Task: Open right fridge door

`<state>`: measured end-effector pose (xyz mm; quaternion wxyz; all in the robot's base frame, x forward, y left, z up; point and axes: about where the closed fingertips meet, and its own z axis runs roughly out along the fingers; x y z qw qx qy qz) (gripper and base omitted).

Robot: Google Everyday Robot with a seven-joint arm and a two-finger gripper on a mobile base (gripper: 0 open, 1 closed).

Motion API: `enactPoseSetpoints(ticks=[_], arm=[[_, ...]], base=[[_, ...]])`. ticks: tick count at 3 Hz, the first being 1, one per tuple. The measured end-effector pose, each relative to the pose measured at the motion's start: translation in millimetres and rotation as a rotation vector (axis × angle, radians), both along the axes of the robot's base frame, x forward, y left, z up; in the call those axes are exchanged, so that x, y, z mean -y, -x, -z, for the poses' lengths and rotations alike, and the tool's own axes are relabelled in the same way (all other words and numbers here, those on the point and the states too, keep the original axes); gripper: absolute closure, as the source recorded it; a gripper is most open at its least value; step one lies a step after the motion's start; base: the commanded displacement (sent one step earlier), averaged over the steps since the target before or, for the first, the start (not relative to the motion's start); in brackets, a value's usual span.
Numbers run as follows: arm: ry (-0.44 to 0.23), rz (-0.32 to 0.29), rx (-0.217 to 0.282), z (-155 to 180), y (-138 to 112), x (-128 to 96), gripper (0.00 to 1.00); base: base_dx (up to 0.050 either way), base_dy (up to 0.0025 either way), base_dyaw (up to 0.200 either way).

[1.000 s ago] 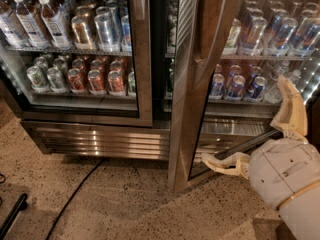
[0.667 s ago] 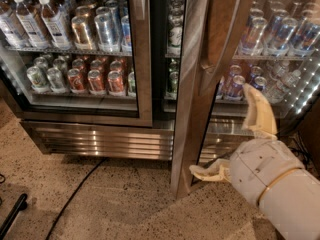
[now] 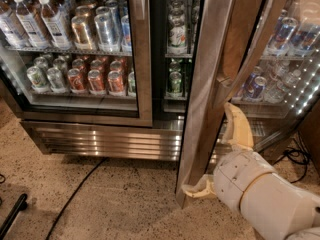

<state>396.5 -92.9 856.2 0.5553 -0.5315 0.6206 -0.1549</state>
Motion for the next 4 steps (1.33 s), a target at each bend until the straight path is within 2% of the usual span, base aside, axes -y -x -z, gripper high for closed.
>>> enactPoseSetpoints(ticks=[1, 2, 3, 4], arm=[[0.042, -0.022, -0.035, 16.3, 2.9, -12.2, 0.0], [0.137, -0.038, -0.036, 19.8, 1.8, -19.8, 0.0], [0.26, -0.09, -0.018, 19.7, -2.1, -34.0, 0.0], [0.404, -0.191, -0.021, 26.3, -3.0, -56.4, 0.0]], base=[[0.0, 0.0, 0.0], [0.0, 0.0, 0.0], [0.0, 0.0, 0.0], [0.0, 0.0, 0.0]])
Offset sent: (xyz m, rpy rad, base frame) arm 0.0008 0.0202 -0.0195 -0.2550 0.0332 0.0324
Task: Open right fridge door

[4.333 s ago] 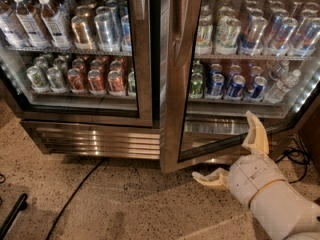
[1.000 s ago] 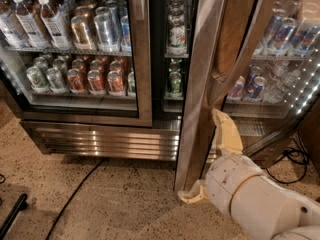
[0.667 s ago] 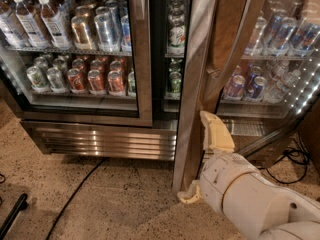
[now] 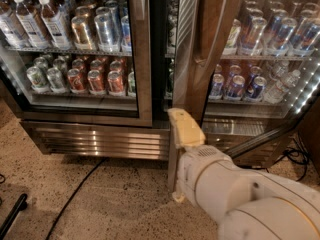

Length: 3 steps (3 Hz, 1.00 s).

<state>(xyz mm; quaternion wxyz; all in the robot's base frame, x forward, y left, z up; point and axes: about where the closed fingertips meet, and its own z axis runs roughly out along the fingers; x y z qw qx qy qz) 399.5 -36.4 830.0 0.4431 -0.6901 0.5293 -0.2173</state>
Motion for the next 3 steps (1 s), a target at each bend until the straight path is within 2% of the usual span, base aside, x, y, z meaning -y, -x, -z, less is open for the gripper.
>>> enactPoseSetpoints(ticks=[1, 2, 3], arm=[[0.047, -0.04, 0.009, 0.1, -5.6, -13.6, 0.0], [0.031, -0.044, 0.004, -0.7, -6.7, -16.1, 0.0], [-0.162, 0.074, 0.036, -18.1, -6.0, 9.9, 0.0]], base=[[0.0, 0.0, 0.0], [0.0, 0.0, 0.0], [0.0, 0.0, 0.0]])
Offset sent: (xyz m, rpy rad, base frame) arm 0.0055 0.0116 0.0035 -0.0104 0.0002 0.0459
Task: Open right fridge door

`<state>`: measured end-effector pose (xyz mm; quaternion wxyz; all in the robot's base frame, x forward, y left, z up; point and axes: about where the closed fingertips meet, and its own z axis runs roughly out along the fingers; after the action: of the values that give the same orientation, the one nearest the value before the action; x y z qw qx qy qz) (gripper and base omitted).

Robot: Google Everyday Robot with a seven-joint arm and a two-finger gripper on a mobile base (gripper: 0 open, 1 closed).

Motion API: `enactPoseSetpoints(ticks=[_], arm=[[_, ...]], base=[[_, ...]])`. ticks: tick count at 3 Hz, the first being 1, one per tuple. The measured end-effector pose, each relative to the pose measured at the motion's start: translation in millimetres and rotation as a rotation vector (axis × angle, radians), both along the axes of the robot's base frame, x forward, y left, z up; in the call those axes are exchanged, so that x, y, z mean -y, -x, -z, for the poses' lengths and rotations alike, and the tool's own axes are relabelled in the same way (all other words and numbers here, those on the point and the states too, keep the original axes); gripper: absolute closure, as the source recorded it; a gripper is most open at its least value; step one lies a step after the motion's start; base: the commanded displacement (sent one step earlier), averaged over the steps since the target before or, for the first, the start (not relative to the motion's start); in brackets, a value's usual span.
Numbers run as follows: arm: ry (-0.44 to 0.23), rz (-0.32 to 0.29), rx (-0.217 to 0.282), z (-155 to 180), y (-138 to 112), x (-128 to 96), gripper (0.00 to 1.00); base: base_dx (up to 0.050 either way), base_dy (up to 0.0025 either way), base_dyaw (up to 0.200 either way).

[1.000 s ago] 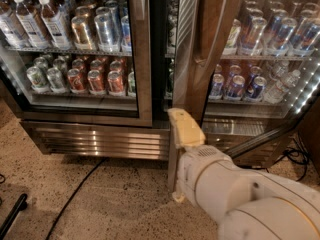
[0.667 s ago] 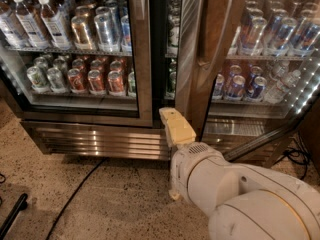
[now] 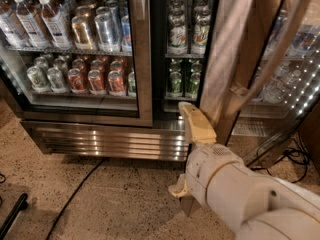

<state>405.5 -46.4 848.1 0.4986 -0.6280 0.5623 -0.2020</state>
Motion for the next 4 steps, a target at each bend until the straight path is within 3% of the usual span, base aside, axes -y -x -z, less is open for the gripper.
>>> enactPoseSetpoints(ticks=[2, 3, 4], arm=[[-0.111, 0.025, 0.025, -2.5, 2.4, 2.7, 0.0], [-0.248, 0.019, 0.061, 0.0, -0.9, 7.0, 0.0], [-0.261, -0.032, 0.062, 6.5, -2.0, -9.1, 0.0]], base=[[0.0, 0.0, 0.0], [0.0, 0.0, 0.0], [0.0, 0.0, 0.0]])
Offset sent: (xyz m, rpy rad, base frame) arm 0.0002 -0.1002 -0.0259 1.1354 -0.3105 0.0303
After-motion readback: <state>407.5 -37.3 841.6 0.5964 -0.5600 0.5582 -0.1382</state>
